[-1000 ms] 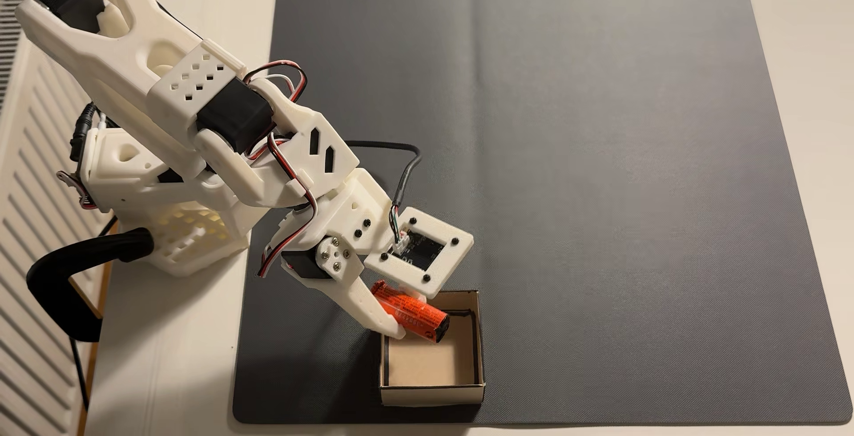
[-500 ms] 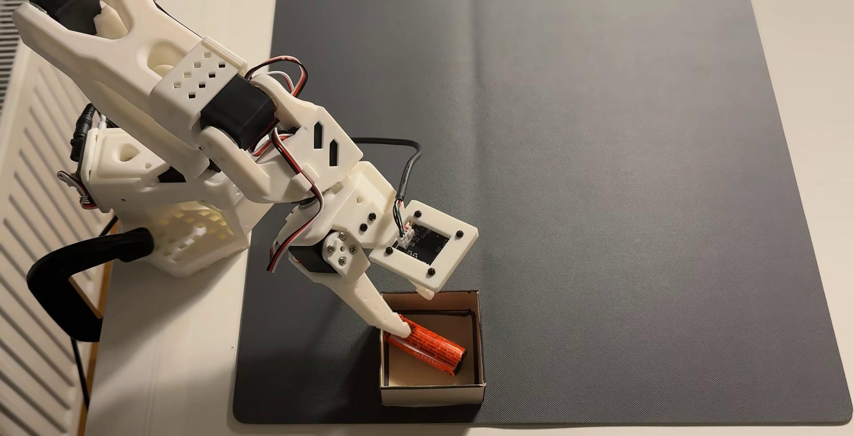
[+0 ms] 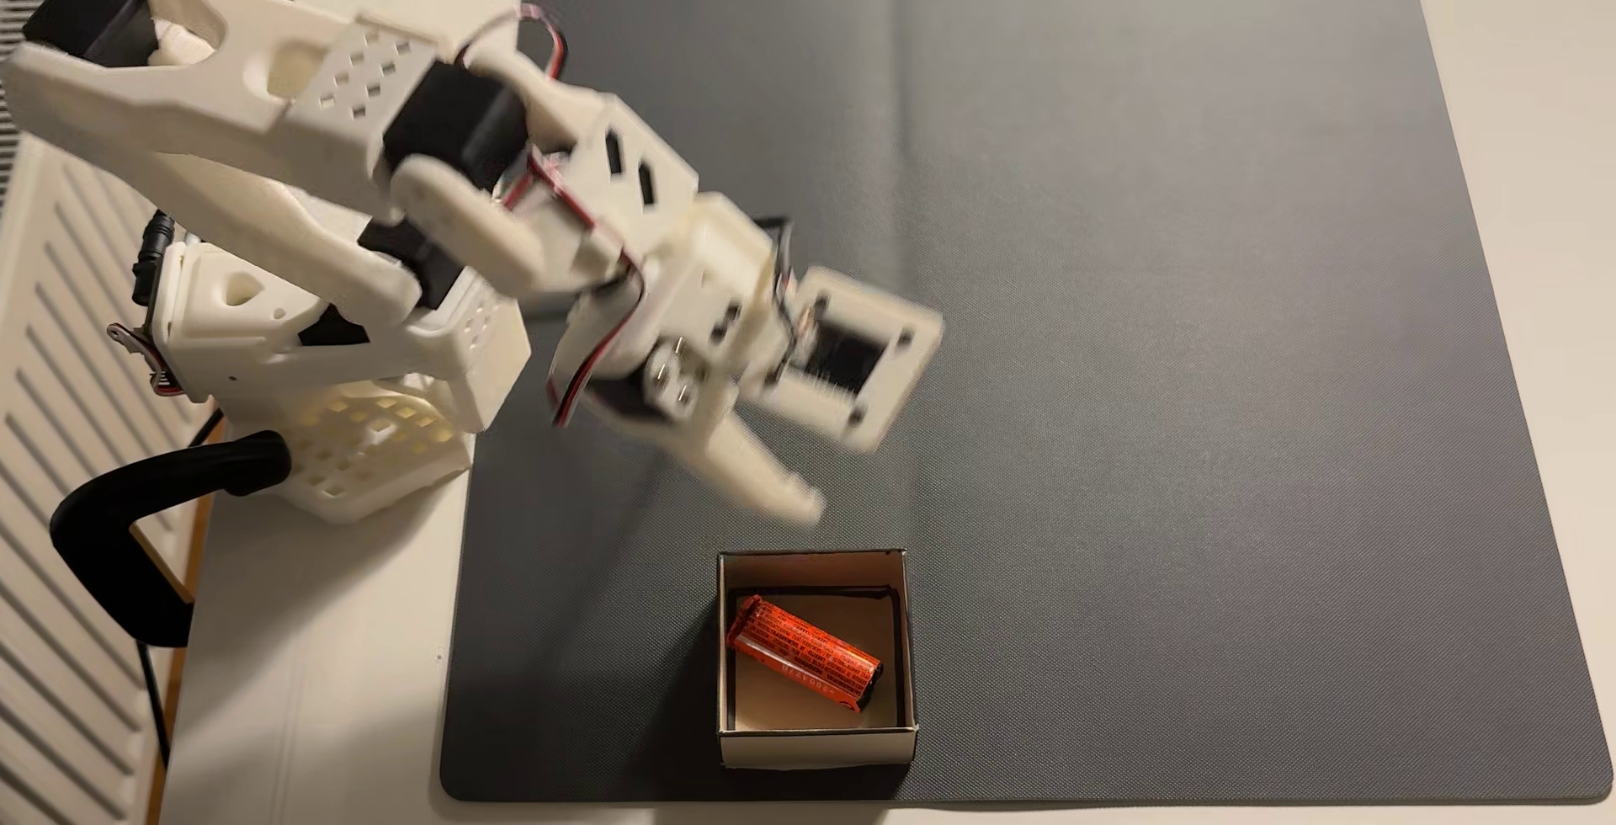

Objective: Pick the red object and place it in the box

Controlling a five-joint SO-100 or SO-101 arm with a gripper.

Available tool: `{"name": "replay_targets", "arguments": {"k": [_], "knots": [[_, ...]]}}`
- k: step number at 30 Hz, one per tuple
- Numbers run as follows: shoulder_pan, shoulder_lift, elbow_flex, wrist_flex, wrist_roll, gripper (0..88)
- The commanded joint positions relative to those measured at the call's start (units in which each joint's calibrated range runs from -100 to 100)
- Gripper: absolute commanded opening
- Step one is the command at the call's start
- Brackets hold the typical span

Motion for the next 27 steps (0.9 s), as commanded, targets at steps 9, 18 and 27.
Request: {"name": "replay_targets", "arguments": {"k": [9,18,27], "knots": [[-13.51,-14.73,-2.38,10.42,-0.28,3.6],[-14.03,-24.68,7.96,15.76,2.53,3.7],[-12.92,-25.36,19.02,15.32,3.31,3.7]]}}
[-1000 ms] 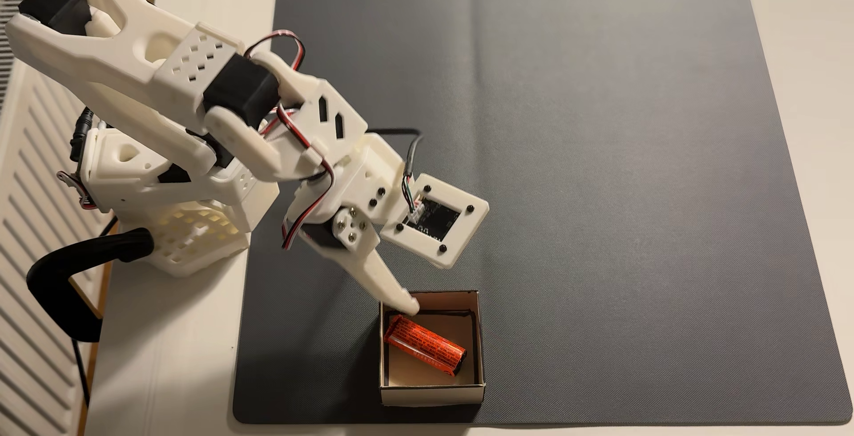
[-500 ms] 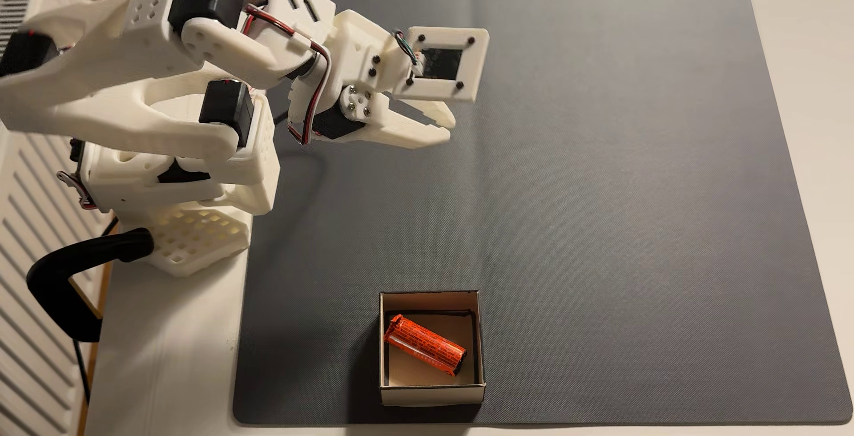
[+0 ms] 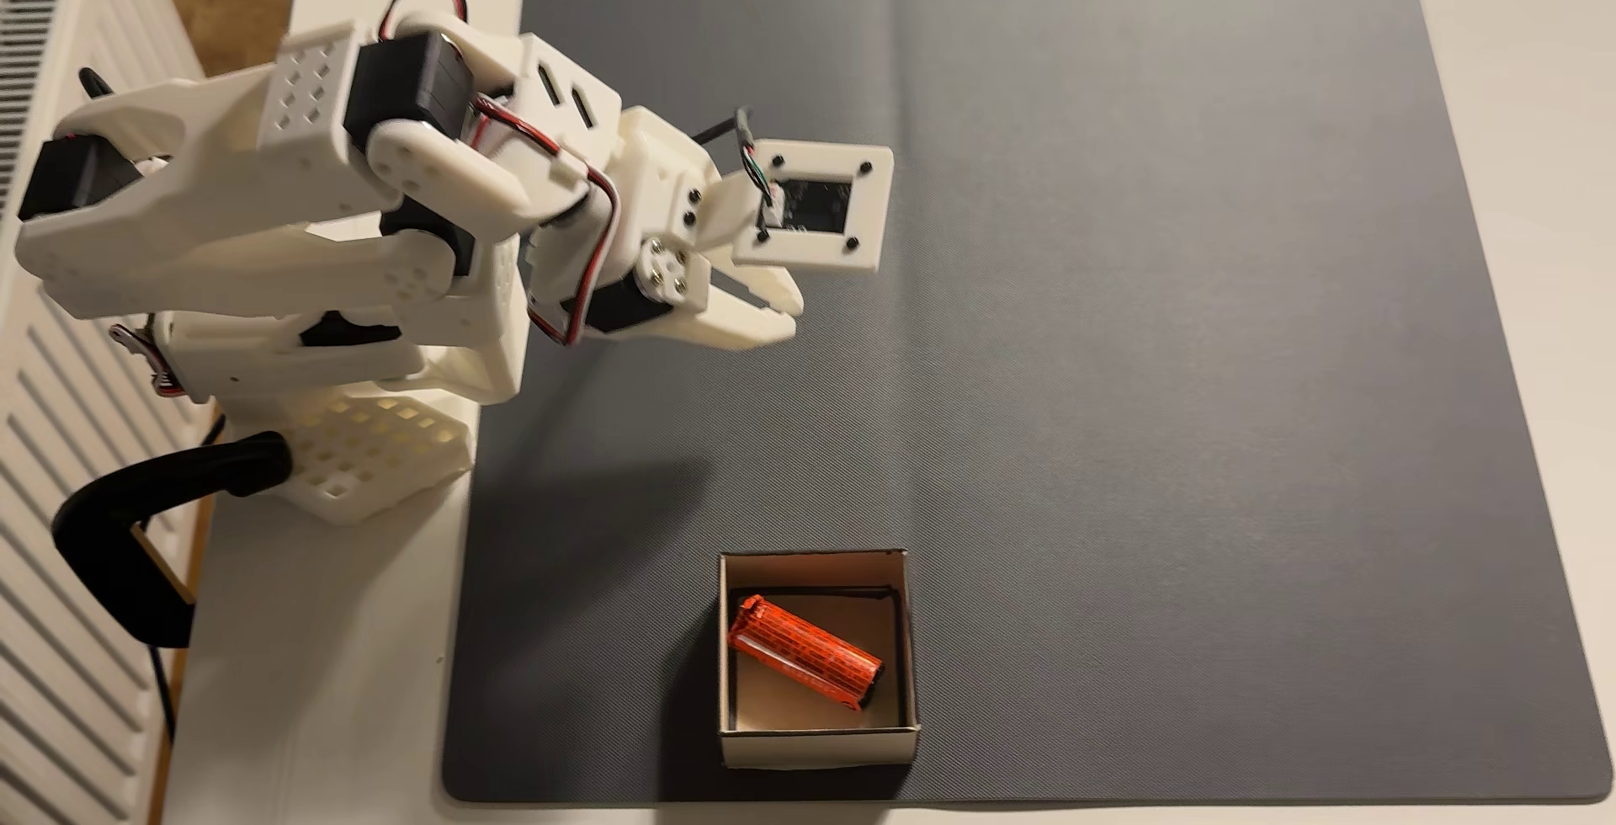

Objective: Pick the red object and place it in the box

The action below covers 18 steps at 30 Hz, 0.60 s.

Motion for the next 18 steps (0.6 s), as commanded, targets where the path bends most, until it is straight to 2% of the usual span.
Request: {"name": "replay_targets", "arguments": {"k": [1,12,18], "knots": [[1.56,0.16,3.59,-0.42,0.5,3.7],[1.63,0.25,9.58,0.45,0.61,3.6],[1.34,0.25,9.58,5.61,0.71,3.3]]}}
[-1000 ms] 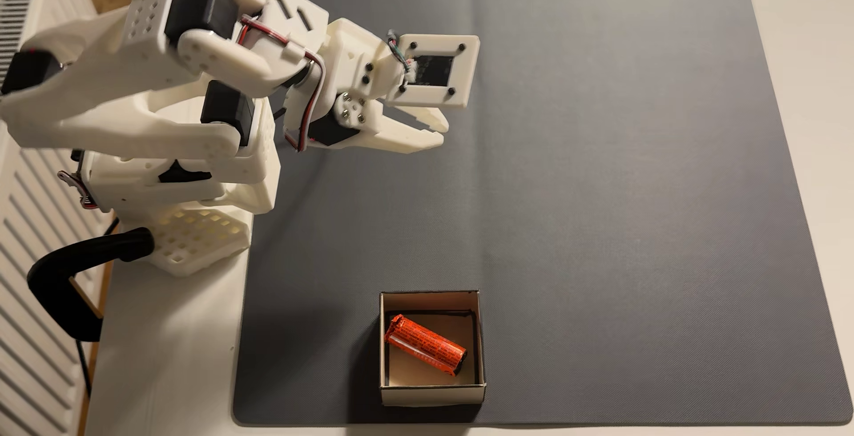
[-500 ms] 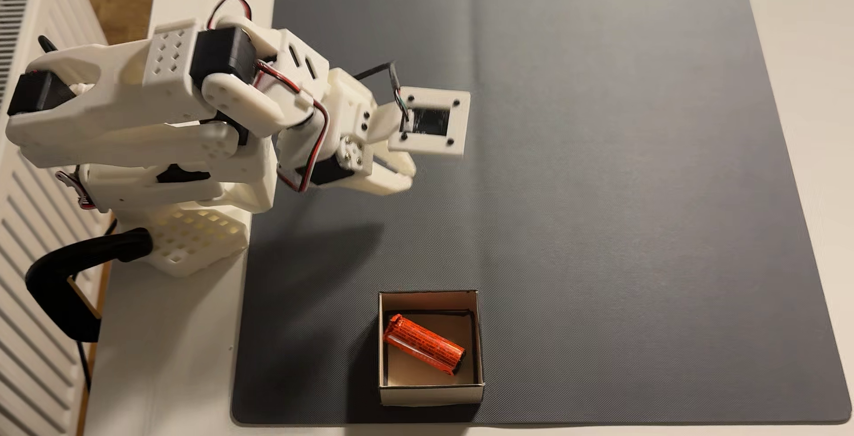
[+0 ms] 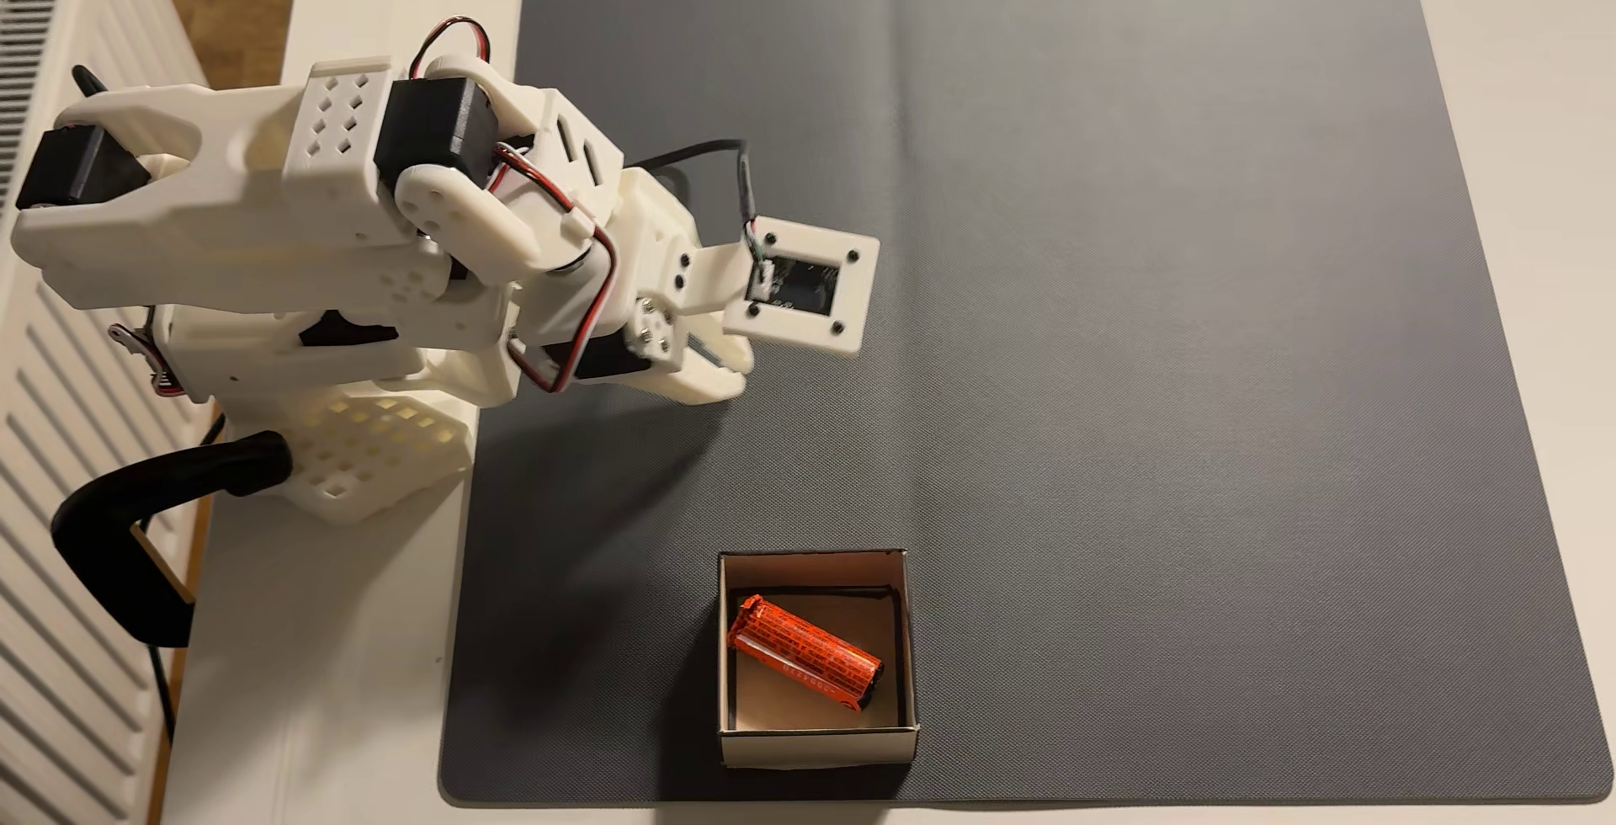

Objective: Pick the red object and place it in the box

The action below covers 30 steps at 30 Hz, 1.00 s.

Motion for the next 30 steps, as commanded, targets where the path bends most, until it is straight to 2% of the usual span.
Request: {"name": "replay_targets", "arguments": {"k": [1,9,30], "knots": [[-0.37,-0.18,0.82,1.87,0.33,3.4],[-0.37,-0.1,0.73,2.31,3.25,3.4],[-0.07,-0.1,0.73,2.31,3.14,3.4]]}}
